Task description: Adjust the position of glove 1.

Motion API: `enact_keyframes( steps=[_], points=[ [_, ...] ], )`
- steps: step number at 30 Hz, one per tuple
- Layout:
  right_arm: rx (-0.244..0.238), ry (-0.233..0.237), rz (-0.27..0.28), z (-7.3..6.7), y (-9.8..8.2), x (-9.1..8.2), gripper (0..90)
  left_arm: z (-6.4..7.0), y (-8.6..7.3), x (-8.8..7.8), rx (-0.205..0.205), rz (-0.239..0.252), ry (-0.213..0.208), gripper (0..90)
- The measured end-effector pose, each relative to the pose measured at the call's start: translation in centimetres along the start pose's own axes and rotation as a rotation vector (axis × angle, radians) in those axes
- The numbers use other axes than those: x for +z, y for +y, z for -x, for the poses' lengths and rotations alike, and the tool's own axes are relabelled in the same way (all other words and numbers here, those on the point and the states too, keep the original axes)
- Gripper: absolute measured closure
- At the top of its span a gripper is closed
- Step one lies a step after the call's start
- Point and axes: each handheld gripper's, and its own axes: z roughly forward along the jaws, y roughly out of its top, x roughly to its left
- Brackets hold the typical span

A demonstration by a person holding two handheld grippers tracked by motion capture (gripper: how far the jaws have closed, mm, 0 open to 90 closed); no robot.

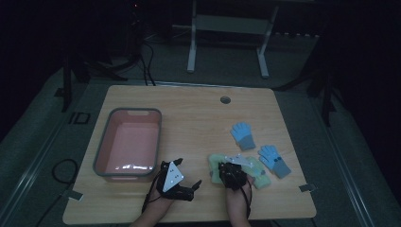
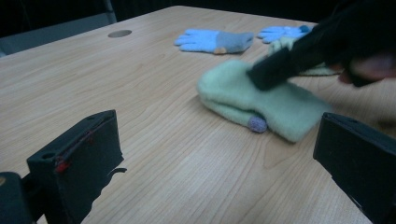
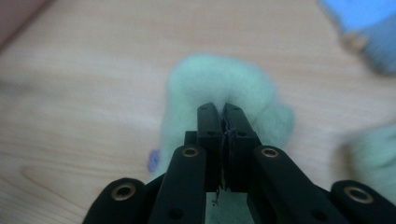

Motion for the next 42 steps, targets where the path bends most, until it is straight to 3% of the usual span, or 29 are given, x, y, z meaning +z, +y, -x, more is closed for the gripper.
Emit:
enact_keyframes(
  steps=[2,6,10,17,20,29,33,42],
  points=[
    [0.0,0.01,-0.017,0.1,-0.4,0.7,84.8,0.0,0.0,0.0,-0.002,0.0,-0.001,1.3],
    [-0.002,0.019,-0.001,0.2,-0.2,0.5,70.3,-0.1,0.0,0.0,-0.008,0.0,-0.002,1.3],
    [-0.055,0.018,-0.013,0.4,0.0,0.4,63.9,-0.1,0.0,0.0,-0.008,0.0,-0.003,1.3],
    [-0.147,0.033,-0.015,0.6,0.5,0.0,60.2,-0.1,0.0,0.0,-0.005,0.002,-0.003,1.3],
    [-0.182,0.06,-0.02,1.0,1.5,-0.1,59.1,-0.1,0.0,0.0,-0.005,0.001,-0.002,1.3],
    [-0.222,0.136,0.001,1.8,4.5,-0.5,57.5,0.0,0.0,0.0,0.007,-0.003,0.001,1.3],
    [-0.291,0.158,0.023,3.2,6.4,-1.4,57.3,0.1,0.0,0.0,0.011,-0.001,0.003,1.3],
    [-0.302,0.228,0.058,8.3,7.5,-4.0,57.7,0.1,0.0,0.0,0.009,-0.001,0.004,1.3]
  ],
)
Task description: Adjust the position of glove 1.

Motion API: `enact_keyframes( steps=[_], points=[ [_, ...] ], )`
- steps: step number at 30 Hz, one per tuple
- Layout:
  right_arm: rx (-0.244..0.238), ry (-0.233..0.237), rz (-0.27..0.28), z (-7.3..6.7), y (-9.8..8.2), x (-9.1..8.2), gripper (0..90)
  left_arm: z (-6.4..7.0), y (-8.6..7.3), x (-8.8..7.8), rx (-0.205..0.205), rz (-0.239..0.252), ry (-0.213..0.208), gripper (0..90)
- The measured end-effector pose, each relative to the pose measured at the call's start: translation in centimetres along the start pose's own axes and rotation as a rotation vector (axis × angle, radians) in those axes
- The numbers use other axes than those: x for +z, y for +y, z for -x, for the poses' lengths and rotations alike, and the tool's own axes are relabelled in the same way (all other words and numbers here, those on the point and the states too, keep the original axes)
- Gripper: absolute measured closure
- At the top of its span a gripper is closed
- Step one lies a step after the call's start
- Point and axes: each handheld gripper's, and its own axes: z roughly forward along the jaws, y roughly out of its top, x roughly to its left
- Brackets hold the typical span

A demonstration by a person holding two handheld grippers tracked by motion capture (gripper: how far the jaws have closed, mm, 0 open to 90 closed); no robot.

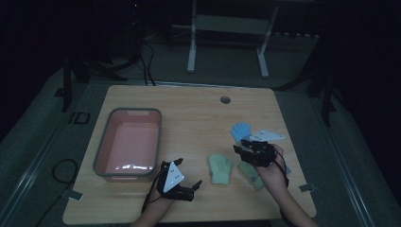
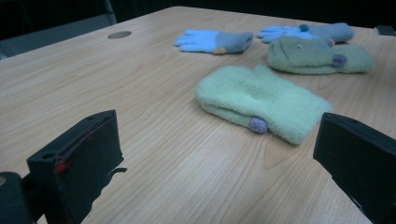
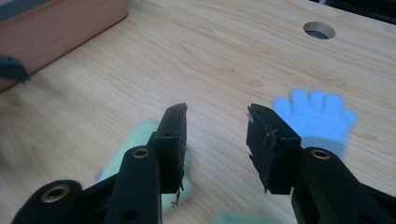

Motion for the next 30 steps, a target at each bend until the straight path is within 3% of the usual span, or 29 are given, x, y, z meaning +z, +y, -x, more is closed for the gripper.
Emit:
enact_keyframes(
  steps=[6,11,18,24,29,30],
  points=[
    [-0.029,0.041,-0.017,1.8,-1.9,-2.1,58.4,0.0,0.0,0.0,-0.003,-0.002,0.005,1.3],
    [-0.034,0.07,-0.061,2.6,-4.5,-2.4,58.9,0.0,0.0,0.0,0.001,-0.002,0.008,1.3],
    [-0.007,0.043,-0.113,3.1,-7.4,-1.9,60.1,0.1,0.0,0.0,0.005,-0.003,0.009,1.3],
    [-0.018,0.017,-0.155,3.0,-9.2,-1.0,57.5,0.1,0.0,0.0,0.004,-0.005,0.009,1.3],
    [-0.017,0.016,-0.148,3.1,-9.8,-0.5,58.2,0.1,0.0,0.0,0.002,-0.004,0.009,1.3],
    [-0.04,0.008,-0.144,3.0,-9.9,-0.3,61.2,0.1,0.0,0.0,0.003,-0.004,0.009,1.3]
  ],
)
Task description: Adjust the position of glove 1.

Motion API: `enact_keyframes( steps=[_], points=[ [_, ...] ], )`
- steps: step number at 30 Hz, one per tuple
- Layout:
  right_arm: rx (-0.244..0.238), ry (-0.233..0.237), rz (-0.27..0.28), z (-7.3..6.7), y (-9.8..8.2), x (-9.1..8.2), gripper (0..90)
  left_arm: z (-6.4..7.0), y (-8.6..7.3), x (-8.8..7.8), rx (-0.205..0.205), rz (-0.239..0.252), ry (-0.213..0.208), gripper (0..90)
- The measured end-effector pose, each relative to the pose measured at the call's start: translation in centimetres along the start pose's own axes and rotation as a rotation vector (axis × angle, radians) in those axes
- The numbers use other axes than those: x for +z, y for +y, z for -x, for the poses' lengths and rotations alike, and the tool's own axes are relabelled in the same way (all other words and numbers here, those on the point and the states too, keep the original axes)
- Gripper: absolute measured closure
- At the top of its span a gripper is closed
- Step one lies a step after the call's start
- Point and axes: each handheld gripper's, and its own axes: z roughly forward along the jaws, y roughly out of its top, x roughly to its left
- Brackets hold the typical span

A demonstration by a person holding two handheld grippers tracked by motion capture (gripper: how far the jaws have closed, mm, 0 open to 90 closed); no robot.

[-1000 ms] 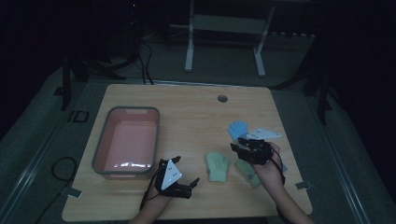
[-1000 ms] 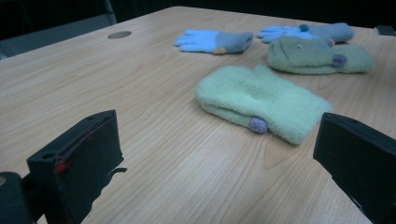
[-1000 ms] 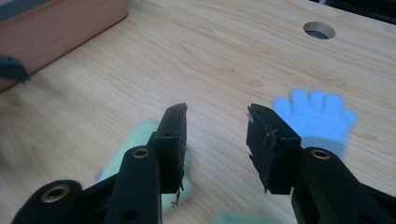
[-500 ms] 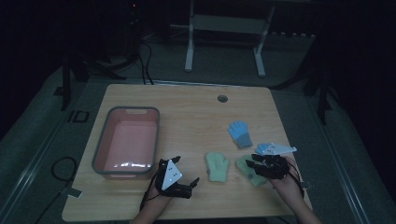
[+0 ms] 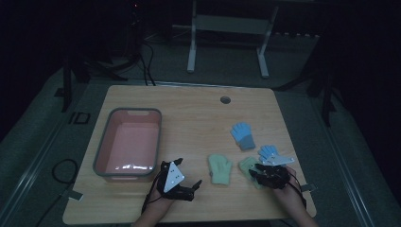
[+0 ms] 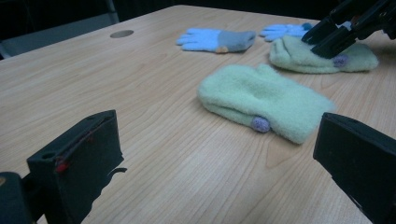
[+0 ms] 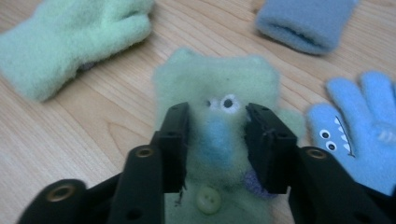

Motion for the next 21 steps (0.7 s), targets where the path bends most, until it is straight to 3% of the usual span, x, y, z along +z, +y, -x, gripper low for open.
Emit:
enact_keyframes(
  steps=[5,7,10,13,15,21],
  points=[
    [0.017,0.003,0.021,-0.1,-0.3,0.1,69.4,0.0,0.0,0.0,-0.001,-0.001,0.001,1.3],
    [0.036,-0.007,0.028,-0.3,-0.5,0.1,80.3,0.0,0.0,0.0,0.003,-0.002,0.002,1.3],
    [0.049,-0.025,0.027,-0.6,-0.5,0.0,83.6,0.0,0.0,0.0,0.003,-0.002,0.003,1.3],
    [0.103,-0.066,0.035,-1.4,0.2,-0.6,86.8,0.0,0.0,0.0,0.0,-0.005,0.007,1.3],
    [0.112,-0.104,0.057,-2.0,0.9,-1.4,87.1,0.0,0.0,0.0,-0.001,-0.004,0.007,1.3],
    [0.233,-0.191,0.109,-3.8,2.9,-2.9,87.1,0.0,0.0,0.0,0.003,-0.003,0.005,1.3]
  ],
)
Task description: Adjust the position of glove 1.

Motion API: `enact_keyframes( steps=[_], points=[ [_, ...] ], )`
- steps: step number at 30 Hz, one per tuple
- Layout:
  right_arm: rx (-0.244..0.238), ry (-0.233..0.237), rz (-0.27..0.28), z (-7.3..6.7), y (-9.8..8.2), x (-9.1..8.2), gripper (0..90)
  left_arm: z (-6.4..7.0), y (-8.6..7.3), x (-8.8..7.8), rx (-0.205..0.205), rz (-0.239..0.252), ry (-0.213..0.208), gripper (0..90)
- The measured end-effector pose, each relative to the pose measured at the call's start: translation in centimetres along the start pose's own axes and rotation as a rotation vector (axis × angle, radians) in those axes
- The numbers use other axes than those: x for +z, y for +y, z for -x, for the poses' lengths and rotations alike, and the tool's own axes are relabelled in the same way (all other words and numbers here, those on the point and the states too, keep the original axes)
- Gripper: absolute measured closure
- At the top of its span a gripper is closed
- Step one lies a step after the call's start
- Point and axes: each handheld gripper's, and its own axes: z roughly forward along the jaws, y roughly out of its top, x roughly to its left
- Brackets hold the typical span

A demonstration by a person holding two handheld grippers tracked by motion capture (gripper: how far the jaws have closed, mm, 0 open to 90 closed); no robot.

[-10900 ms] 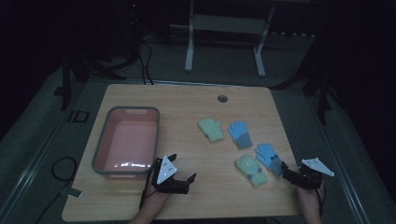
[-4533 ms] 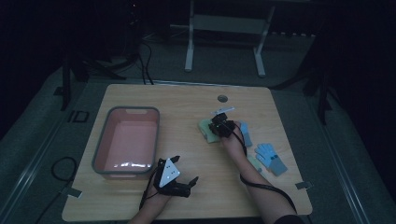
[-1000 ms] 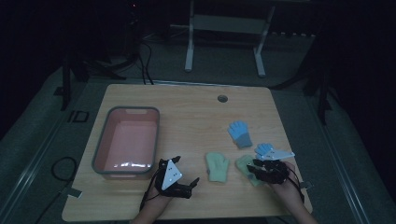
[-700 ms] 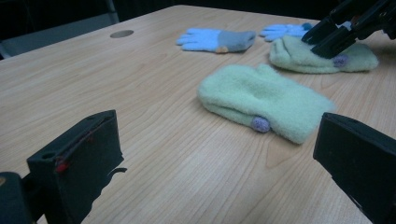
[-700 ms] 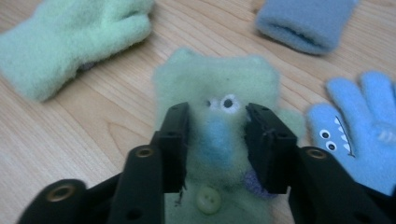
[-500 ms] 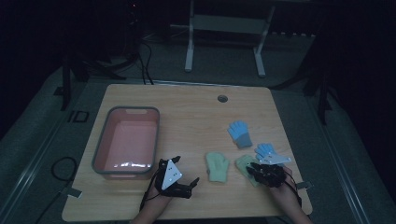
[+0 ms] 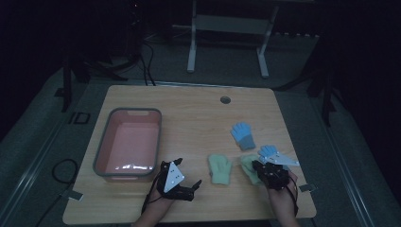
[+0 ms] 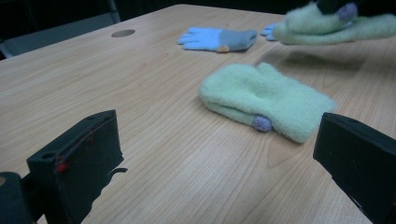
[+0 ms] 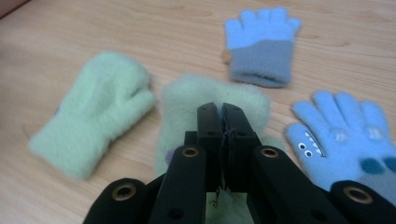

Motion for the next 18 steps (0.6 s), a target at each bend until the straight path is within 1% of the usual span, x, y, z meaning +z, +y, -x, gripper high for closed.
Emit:
enact_keyframes(
  steps=[2,3,4,5,7,8,10,12,13,16,17,18],
  points=[
    [0.001,-0.055,0.003,-0.7,0.2,-0.1,87.2,0.0,0.0,0.0,0.001,0.001,0.0,1.3],
    [0.028,-0.064,0.006,-0.8,0.3,-0.1,87.1,0.0,0.0,0.0,0.001,0.001,-0.001,1.3],
    [0.045,-0.072,0.007,-1.0,0.4,-0.1,87.2,0.0,0.0,0.0,0.001,0.0,-0.001,1.3],
    [0.045,-0.094,0.006,-1.1,0.5,0.0,87.1,0.0,0.0,0.0,0.0,0.0,-0.002,1.3],
    [0.072,-0.104,0.015,-1.4,0.5,0.0,87.1,0.0,0.0,0.0,-0.005,-0.002,-0.002,1.3],
    [0.075,-0.116,0.01,-1.6,0.3,0.4,87.1,-0.1,0.0,0.0,-0.007,-0.001,-0.002,1.3],
    [0.095,-0.101,-0.007,-1.7,-0.1,1.0,87.1,-0.1,0.0,0.0,-0.01,0.001,-0.004,1.3],
    [0.082,-0.117,-0.021,-1.9,-0.3,1.7,87.0,-0.1,0.0,0.0,-0.007,0.002,-0.005,1.3],
    [0.102,-0.108,-0.028,-1.7,-0.5,2.1,87.0,-0.1,0.0,0.0,-0.007,0.002,-0.006,1.3],
    [0.118,-0.112,-0.05,-1.5,-1.1,3.0,86.9,0.0,0.0,0.0,-0.004,0.003,-0.007,1.3],
    [0.131,-0.109,-0.056,-1.5,-1.4,3.4,86.4,0.0,0.0,0.0,-0.006,0.003,-0.008,1.3],
    [0.13,-0.108,-0.062,-1.5,-1.6,3.6,85.6,0.0,0.0,0.0,-0.006,0.003,-0.008,1.3]
  ],
)
